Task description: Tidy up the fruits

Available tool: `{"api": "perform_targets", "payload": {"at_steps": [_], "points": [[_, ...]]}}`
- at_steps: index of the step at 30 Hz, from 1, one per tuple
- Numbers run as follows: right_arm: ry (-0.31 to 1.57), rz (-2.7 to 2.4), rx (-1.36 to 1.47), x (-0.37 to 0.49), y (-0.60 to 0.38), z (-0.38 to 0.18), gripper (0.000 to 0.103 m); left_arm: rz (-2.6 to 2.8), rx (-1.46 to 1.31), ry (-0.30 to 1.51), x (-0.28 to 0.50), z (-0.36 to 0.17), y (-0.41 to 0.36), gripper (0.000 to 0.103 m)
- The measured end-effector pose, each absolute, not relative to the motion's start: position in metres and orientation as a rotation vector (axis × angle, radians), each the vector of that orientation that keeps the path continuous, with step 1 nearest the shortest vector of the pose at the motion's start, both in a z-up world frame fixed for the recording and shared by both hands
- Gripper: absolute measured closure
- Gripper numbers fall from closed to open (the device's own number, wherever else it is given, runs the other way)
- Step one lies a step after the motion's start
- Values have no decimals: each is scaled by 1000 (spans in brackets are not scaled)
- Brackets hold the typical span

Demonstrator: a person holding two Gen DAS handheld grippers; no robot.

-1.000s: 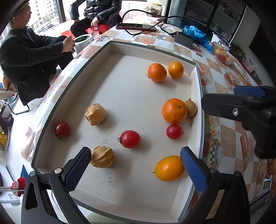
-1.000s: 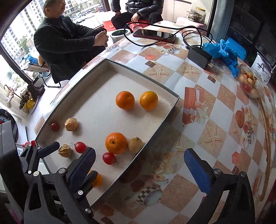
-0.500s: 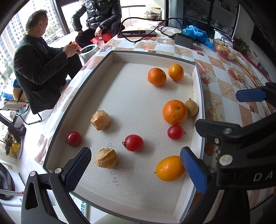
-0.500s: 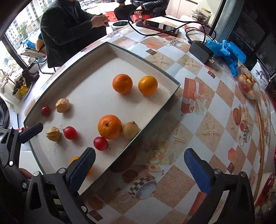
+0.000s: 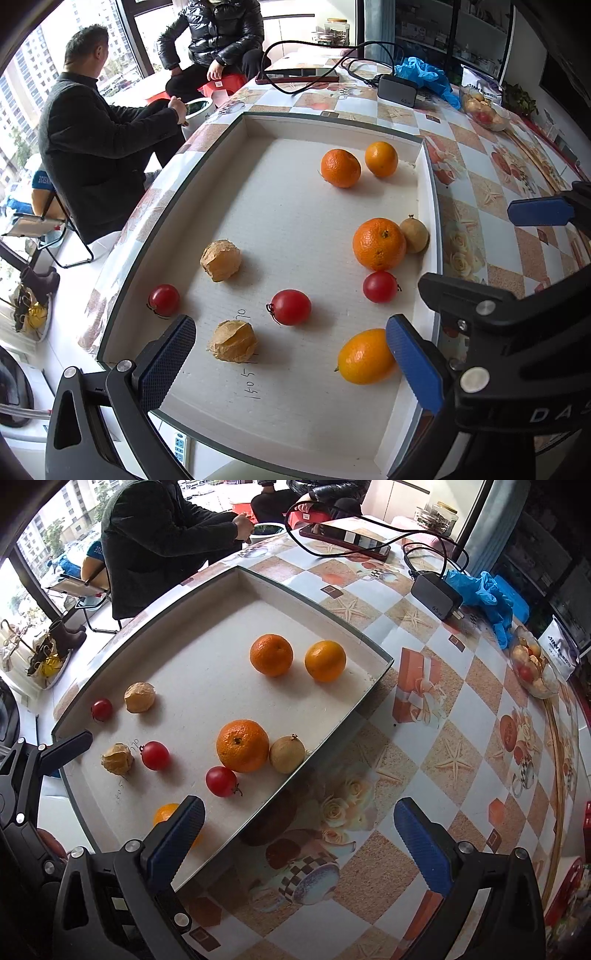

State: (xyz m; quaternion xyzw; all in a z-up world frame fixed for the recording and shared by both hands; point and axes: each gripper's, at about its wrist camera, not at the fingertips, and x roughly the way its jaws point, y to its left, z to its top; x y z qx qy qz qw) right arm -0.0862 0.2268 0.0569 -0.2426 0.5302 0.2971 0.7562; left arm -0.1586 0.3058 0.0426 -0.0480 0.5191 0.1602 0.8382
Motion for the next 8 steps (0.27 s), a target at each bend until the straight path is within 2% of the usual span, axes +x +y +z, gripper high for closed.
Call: {"api": "perform_targets", "payload": {"at_steps": [8], "points": [[1150,653,-535,-89,228,58,0,333,-94,1077,-162,45,305,0]]}}
